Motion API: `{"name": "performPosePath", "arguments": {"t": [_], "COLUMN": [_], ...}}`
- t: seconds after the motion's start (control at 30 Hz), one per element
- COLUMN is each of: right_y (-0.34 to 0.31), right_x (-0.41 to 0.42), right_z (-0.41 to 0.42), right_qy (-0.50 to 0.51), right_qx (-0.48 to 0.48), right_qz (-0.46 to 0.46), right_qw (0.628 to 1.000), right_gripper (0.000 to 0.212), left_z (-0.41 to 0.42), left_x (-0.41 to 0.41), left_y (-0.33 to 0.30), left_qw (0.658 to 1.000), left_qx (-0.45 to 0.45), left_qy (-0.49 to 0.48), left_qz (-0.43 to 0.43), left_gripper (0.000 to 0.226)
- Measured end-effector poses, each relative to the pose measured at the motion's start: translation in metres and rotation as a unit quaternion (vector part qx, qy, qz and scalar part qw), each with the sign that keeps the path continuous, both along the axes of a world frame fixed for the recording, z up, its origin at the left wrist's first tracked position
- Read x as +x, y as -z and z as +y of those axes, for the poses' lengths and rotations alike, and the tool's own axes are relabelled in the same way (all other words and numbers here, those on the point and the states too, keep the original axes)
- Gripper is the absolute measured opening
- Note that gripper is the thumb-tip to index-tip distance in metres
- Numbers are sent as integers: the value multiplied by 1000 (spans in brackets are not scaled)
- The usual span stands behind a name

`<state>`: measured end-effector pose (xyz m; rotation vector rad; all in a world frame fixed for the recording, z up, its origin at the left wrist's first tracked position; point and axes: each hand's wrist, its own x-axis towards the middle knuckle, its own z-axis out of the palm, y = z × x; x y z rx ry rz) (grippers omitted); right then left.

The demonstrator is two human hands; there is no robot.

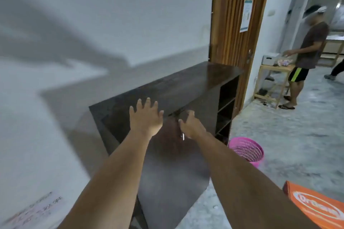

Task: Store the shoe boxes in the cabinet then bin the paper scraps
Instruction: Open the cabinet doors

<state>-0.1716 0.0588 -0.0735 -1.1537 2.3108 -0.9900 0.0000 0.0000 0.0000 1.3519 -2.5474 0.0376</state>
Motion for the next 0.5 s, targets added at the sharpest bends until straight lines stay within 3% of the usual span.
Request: {"name": "performPosePath", "arguments": {"t": [0.07,0.17,0.33,0.5], "right_y": [33,77,87,76], "right_x": [-9,-9,-15,-20], "right_z": [-20,-35,-38,10], "right_qy": [7,44,55,26], "right_qx": [-25,-86,-162,-134], "right_qz": [-55,-89,-142,-162], "right_qw": [998,991,975,977], "right_gripper": [73,55,40,43], "left_z": [-12,-16,-19,2], "left_x": [-16,-24,-27,-25], "left_y": [29,74,75,65], "left_qw": [999,998,996,997], "left_qx": [44,-22,-58,-8], "left_qy": [-30,-66,-70,-69], "left_qz": [-3,-8,-14,-14], "left_gripper": [58,59,57,58]}}
